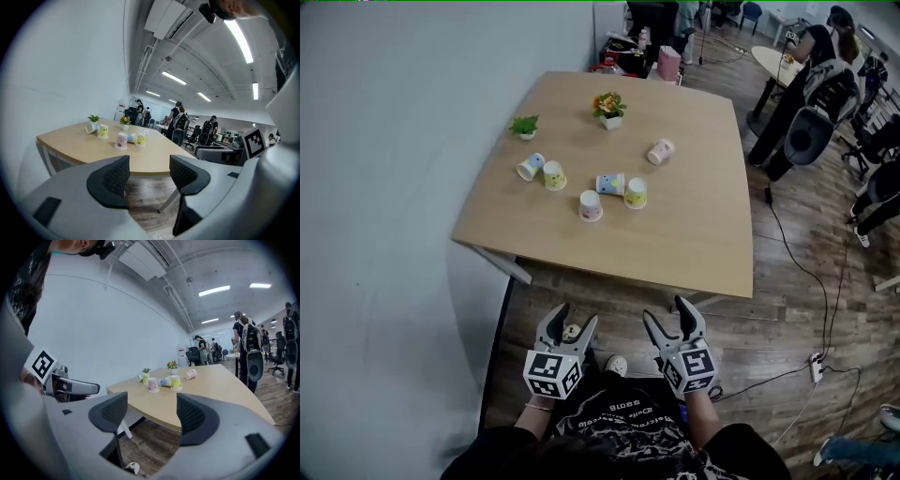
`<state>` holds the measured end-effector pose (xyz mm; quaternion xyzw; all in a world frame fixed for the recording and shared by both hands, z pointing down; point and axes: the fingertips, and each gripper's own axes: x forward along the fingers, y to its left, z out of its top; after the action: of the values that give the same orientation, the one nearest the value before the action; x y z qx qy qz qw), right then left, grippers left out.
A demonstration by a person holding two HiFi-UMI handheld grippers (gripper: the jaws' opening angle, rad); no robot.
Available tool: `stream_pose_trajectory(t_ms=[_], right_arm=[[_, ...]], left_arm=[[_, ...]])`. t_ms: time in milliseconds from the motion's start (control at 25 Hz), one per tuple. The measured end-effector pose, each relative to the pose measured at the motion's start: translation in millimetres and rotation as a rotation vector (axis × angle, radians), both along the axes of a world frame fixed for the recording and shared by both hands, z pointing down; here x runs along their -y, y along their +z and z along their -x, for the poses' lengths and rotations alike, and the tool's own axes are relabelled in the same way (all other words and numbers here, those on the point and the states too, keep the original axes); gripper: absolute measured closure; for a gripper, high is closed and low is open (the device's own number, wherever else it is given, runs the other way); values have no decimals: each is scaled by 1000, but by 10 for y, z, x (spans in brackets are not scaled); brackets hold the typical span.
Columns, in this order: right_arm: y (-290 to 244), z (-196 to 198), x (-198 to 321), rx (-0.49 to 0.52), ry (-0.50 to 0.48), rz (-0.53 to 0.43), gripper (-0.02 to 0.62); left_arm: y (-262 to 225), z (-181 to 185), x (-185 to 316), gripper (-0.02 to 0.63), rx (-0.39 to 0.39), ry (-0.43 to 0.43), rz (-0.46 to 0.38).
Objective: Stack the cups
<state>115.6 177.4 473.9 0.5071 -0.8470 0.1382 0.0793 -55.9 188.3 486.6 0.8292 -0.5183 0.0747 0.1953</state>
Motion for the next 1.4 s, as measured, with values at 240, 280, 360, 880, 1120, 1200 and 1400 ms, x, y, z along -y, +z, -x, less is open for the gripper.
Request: stream_pose_trajectory(t_ms=[240, 280, 360, 880, 1120, 1200, 1400], right_arm=[[-29, -56, 359, 14, 62, -19, 272], [-21, -55, 432, 15, 73, -17, 272], [-14, -36, 604, 18, 93, -14, 272], [42, 227, 1720, -16, 249, 4, 272], [70, 385, 2065, -30, 310, 16, 272], [90, 430, 2142, -33, 326, 19, 272], [125, 470, 2347, -58, 336, 30, 272]], left_arm=[[72, 54, 391, 333, -8, 13, 5], [73, 71, 488, 333, -10, 16, 2], [59, 112, 713, 333, -15, 24, -6], [145, 341, 2144, 333, -16, 146, 5], [332, 398, 2521, 333, 9, 189, 55], [389, 416, 2579, 333, 21, 204, 69], [458, 447, 2734, 333, 3, 219, 75]])
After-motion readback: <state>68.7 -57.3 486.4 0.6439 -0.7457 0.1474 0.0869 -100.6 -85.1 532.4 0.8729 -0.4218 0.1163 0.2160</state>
